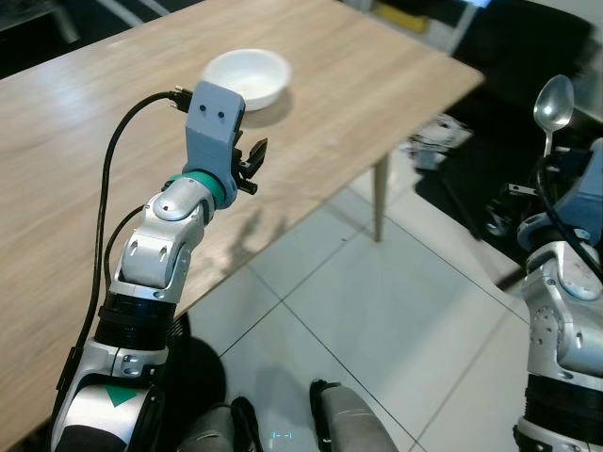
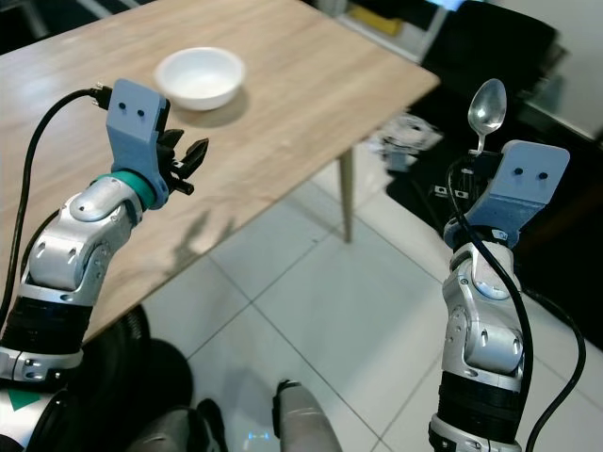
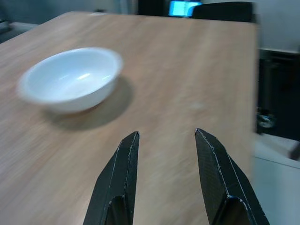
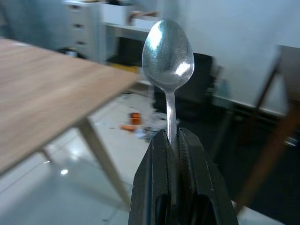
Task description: Setting the table
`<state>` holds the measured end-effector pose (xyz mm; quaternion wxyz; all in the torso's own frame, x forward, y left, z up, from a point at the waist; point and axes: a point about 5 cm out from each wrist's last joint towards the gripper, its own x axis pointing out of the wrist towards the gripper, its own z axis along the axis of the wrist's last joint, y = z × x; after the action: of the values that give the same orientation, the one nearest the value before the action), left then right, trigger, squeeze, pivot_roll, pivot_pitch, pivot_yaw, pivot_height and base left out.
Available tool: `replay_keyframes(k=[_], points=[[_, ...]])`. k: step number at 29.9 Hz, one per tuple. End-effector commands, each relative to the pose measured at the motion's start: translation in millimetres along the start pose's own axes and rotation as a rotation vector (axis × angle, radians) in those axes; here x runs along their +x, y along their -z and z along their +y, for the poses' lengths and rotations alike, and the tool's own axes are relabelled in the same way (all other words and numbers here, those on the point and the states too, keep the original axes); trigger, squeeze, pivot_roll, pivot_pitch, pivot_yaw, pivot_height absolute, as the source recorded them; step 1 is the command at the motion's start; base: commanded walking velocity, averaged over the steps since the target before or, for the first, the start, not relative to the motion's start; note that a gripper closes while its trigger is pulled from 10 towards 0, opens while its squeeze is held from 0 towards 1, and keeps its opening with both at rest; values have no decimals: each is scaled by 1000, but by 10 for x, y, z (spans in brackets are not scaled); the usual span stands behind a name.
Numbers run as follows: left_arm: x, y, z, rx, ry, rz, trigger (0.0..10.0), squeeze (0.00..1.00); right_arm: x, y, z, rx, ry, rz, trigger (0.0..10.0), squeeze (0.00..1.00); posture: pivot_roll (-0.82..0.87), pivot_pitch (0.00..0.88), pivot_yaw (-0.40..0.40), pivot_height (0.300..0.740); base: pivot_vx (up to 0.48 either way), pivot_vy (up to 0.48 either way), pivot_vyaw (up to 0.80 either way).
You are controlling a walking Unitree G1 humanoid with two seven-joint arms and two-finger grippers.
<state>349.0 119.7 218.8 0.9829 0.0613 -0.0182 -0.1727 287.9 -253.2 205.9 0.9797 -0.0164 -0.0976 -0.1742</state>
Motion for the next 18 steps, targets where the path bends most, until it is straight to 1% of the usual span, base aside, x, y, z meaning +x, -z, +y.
replay_keyframes(k=[1, 15, 18], points=[[-4, 78, -3, 5, 5, 23, 10000, 0, -11, 34, -18, -1, 11, 9, 10000, 0, -48, 61, 45, 740, 0, 0, -800], [0, 56, -5, 22, 20, 4, 10000, 0, -14, 48, -6, 0, 16, 16, 10000, 0, -47, 68, 45, 740, 0, 0, -800], [2, 40, -19, 40, 33, -11, 10000, 0, -10, 54, 6, 3, 18, 17, 10000, 0, -44, 65, 50, 740, 0, 0, -800]])
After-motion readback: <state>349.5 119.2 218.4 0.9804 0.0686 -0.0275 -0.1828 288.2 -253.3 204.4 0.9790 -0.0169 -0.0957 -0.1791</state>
